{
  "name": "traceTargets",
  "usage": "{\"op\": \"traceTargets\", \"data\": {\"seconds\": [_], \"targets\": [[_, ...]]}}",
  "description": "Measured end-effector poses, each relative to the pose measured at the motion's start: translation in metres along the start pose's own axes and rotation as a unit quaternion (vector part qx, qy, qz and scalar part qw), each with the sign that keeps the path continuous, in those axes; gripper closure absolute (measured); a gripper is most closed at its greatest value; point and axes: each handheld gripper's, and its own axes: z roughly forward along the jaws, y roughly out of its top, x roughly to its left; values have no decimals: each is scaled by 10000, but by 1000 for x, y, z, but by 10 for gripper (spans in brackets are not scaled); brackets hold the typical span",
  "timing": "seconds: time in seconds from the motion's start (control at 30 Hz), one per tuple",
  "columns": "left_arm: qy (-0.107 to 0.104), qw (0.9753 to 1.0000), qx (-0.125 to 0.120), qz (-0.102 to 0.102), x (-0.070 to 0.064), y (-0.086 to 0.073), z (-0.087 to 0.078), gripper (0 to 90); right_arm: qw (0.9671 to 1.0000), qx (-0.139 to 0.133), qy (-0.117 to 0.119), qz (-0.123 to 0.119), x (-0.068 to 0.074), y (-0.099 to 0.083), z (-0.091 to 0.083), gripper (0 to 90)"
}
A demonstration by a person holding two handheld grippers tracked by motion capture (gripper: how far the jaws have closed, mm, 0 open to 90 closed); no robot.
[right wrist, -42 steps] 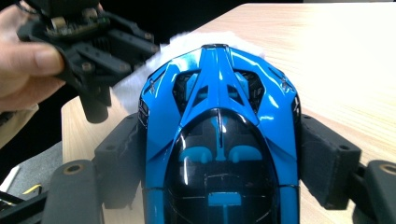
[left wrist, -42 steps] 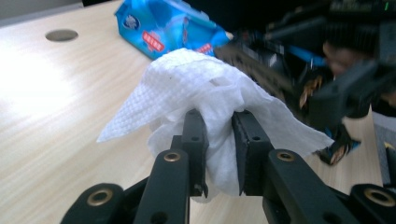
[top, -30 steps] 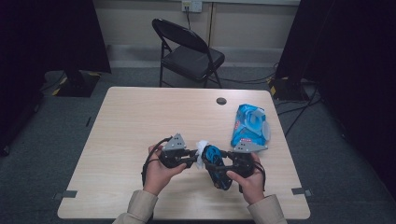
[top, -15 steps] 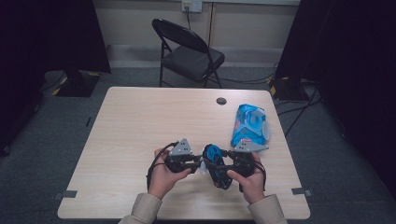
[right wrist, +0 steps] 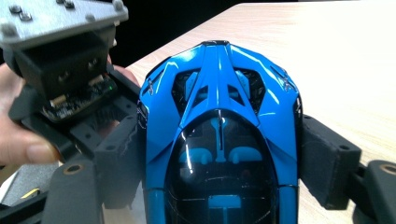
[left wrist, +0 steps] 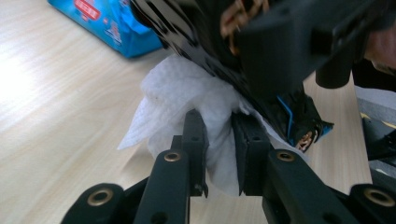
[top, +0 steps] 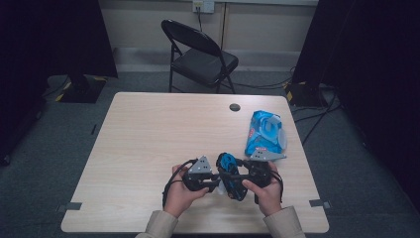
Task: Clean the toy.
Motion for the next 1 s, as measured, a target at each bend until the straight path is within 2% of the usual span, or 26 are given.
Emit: {"op": "traceTargets", "data": {"seconds": [0.43, 0.6, 0.77, 1.0], "targets": [[-128, 9997, 181, 60, -9, -7, 16, 768, 10000, -37, -3, 10, -1, 2, -3, 250], [-115, 9996, 221, 116, -12, -7, 19, 768, 10000, -74, 1, 16, -1, 3, -4, 250], [-155, 9996, 234, 78, -14, -9, 23, 768, 10000, -79, -22, 31, -3, 3, -5, 250], [-190, 9991, 338, 167, -18, -11, 26, 767, 9999, -93, -36, 41, -3, 3, -6, 250]]}}
